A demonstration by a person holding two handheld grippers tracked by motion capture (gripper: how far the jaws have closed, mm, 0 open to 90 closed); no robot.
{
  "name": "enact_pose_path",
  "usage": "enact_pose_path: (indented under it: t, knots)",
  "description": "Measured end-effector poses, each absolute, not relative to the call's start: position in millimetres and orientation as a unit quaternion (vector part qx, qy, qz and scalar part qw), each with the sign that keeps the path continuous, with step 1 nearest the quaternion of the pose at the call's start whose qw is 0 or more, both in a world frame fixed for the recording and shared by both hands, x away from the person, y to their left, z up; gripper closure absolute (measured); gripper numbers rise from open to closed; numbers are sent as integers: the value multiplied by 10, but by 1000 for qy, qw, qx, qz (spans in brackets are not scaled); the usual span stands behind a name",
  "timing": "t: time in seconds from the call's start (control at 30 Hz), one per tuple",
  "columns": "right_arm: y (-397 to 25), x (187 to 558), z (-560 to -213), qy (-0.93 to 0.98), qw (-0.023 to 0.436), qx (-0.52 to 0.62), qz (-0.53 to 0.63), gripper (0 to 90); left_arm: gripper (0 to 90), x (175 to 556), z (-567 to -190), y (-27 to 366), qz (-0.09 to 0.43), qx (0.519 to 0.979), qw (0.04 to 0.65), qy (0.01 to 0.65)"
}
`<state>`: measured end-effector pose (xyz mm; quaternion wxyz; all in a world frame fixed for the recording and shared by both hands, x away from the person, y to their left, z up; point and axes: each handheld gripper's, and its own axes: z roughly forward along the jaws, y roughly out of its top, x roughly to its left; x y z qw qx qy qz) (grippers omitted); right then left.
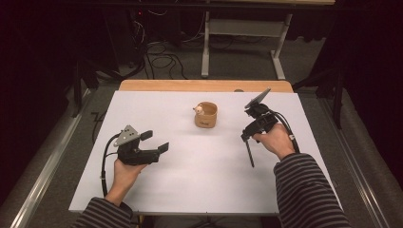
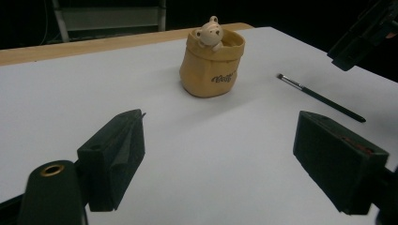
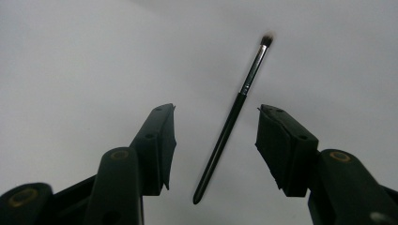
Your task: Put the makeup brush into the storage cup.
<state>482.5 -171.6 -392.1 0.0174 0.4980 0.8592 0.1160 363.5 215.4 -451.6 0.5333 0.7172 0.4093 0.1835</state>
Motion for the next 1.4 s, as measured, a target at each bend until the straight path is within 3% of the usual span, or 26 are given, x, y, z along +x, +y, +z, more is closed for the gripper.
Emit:
enact_pose_path:
  t: [1.4]
  knots:
    - [-1626, 5028, -4296, 855, -19, 517, 38, 643, 179, 3638, -4521, 2157, 186, 720, 528, 410]
